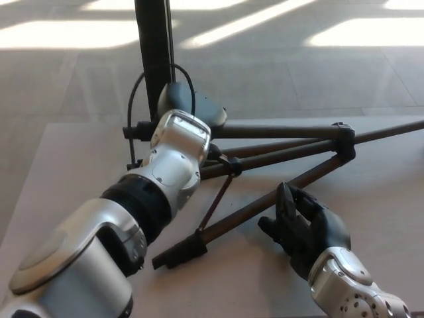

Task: Use both hands of the robot to pick up the tripod lying in the middle of the desk and make it stand upright on the desk

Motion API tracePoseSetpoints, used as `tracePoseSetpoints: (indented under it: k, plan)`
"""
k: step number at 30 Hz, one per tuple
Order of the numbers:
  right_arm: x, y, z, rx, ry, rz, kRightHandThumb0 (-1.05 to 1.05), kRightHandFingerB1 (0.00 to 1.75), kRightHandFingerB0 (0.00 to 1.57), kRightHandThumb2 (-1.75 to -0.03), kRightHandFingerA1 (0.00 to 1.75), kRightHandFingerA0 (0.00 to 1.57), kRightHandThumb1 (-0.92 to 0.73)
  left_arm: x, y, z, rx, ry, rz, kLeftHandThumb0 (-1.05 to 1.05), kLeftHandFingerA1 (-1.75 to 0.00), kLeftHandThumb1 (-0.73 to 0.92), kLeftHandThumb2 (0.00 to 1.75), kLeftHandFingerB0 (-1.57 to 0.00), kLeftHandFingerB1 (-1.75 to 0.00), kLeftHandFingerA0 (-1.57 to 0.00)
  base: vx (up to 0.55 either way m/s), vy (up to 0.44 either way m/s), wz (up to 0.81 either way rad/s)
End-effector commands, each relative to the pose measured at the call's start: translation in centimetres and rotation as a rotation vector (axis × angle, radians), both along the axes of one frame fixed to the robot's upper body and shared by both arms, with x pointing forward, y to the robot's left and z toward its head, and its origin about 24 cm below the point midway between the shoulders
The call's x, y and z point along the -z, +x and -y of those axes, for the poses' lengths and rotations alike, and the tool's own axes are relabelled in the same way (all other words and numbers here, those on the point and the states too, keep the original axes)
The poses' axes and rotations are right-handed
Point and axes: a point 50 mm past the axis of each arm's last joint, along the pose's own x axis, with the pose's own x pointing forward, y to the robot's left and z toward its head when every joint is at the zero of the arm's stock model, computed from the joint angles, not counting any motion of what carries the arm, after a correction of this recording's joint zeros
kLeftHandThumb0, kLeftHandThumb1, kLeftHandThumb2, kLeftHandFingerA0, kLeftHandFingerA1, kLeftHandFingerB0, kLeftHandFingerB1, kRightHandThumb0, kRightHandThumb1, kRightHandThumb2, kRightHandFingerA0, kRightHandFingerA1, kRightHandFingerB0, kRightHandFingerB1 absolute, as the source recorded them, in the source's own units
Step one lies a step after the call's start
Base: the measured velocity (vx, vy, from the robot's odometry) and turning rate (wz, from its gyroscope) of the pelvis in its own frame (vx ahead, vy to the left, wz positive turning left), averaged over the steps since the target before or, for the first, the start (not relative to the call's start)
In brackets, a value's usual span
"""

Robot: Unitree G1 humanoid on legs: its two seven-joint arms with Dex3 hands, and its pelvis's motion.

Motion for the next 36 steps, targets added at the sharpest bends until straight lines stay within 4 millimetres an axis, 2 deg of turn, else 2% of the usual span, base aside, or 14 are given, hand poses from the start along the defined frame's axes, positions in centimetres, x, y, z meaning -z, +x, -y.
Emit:
tracePoseSetpoints:
  k: [1, 5, 6, 8, 9, 10, 11, 19, 26, 29, 32, 33, 34, 36]
  plan:
    - [2.6, -2.7, -1.1, -0.001, 0.055, -0.084, -0.69, 0.69, 0.18, -0.61, 1.04, 0.13, -0.75, 2.6, -1.3, 1.7, 0.108, -0.059, 0.064, -0.50, -1.28, 0.57, 0.59, -0.46, -0.40, -0.89, 0.00, 0.000, 0.00]
    - [2.6, -2.8, -1.1, 0.034, 0.076, -0.091, -0.76, 0.69, 0.26, -0.97, 0.87, 0.30, -0.59, 2.9, -1.4, 1.5, 0.135, -0.065, 0.086, -0.32, -1.41, 0.56, 0.59, -0.70, -0.58, -0.87, 0.00, 0.000, 0.00]
    - [2.7, -2.8, -1.1, 0.034, 0.071, -0.090, -0.73, 0.63, 0.21, -0.62, 1.08, 0.18, -0.70, 2.9, -1.4, 1.4, 0.142, -0.039, 0.095, -0.31, -1.37, 0.56, 0.56, -0.76, -0.62, -0.86, 0.00, 0.000, 0.00]
    - [2.8, -2.7, -1.1, 0.031, 0.066, -0.092, -0.72, 0.58, 0.16, -0.97, 0.90, 0.39, -0.55, 2.7, -1.2, 1.0, 0.144, -0.037, 0.098, -0.30, -1.35, 0.54, 0.58, -0.78, -0.65, -0.82, 0.00, 0.000, 0.00]
    - [2.8, -2.7, -1.0, 0.050, 0.078, -0.104, -0.73, 0.59, 0.20, -0.60, 1.15, 0.19, -0.67, 2.5, -1.0, 0.8, 0.127, 0.043, 0.116, -0.37, -1.44, 0.58, 0.62, -0.75, -0.75, -0.83, 0.00, 0.000, 0.00]
    - [3.0, -2.7, -0.9, 0.061, 0.094, -0.117, -0.77, 0.54, 0.12, -0.86, 0.94, 0.32, -0.54, 2.3, -0.9, 0.6, 0.115, 0.085, 0.115, -0.36, -1.37, 0.59, 0.59, -0.72, -0.77, -0.83, 0.00, 0.000, 0.00]
    - [3.0, -2.6, -0.9, 0.064, 0.091, -0.125, -0.71, 0.47, 0.17, -0.59, 1.15, 0.22, -0.67, 2.2, -0.8, 0.4, 0.110, 0.121, 0.111, -0.33, -1.22, 0.59, 0.58, -0.73, -0.77, -0.84, 0.00, 0.000, 0.00]
    - [3.5, -2.6, -0.8, 0.077, 0.073, -0.119, -0.72, 0.47, 0.39, -0.60, 1.12, 0.23, -0.65, 0.6, 0.3, -1.7, -0.042, 0.025, 0.086, -0.32, -1.60, 0.67, 0.65, -0.65, -1.15, -0.77, 0.00, 0.000, 0.00]
    - [4.1, -3.1, -0.6, 0.098, 0.080, -0.142, -0.73, 0.48, 0.48, -0.59, 1.03, 0.30, -0.63, -2.3, 0.9, -2.5, -0.047, -0.026, 0.155, -0.43, -1.34, 0.90, 0.73, -0.62, -0.87, -0.77, 0.00, 0.000, 0.00]
    - [4.5, -3.5, -0.7, 0.079, 0.065, -0.145, -0.72, 0.46, 0.48, -0.60, 0.96, 0.29, -0.65, -3.6, 1.0, -2.8, 0.026, -0.006, 0.220, -0.44, -1.74, 0.87, 0.69, -0.68, -1.38, -0.77, 0.00, 0.000, 0.00]
    - [4.8, -3.8, -1.0, 0.066, 0.078, -0.159, -0.70, 0.42, 0.50, -0.60, 0.87, 0.31, -0.65, -5.7, 1.2, -2.9, 0.039, -0.096, 0.230, -0.42, -1.70, 0.81, 0.68, -0.69, -1.25, -0.80, 0.00, 0.000, 0.00]
    - [5.0, -3.9, -1.1, 0.070, 0.092, -0.180, -0.73, 0.56, 0.52, -0.96, 0.79, 0.37, -0.55, -6.1, 1.2, -2.9, 0.053, -0.167, 0.254, -0.41, -1.58, 0.81, 0.71, -0.75, -1.13, -0.80, 0.00, 0.000, 0.00]
    - [5.1, -4.0, -1.1, 0.061, 0.104, -0.188, -0.70, 0.46, 0.61, -0.61, 0.91, 0.41, -0.63, -6.8, 1.1, -2.7, 0.062, -0.213, 0.253, -0.39, -1.36, 0.80, 0.70, -0.73, -0.97, -0.78, 0.00, 0.000, 0.00]
    - [5.2, -4.0, -1.2, 0.059, 0.111, -0.202, -0.71, 0.46, 0.62, -0.59, 0.93, 0.44, -0.62, -7.3, 1.1, -2.6, 0.075, -0.250, 0.259, -0.37, -1.45, 0.76, 0.71, -0.74, -1.00, -0.79, 0.00, 0.000, 0.00]
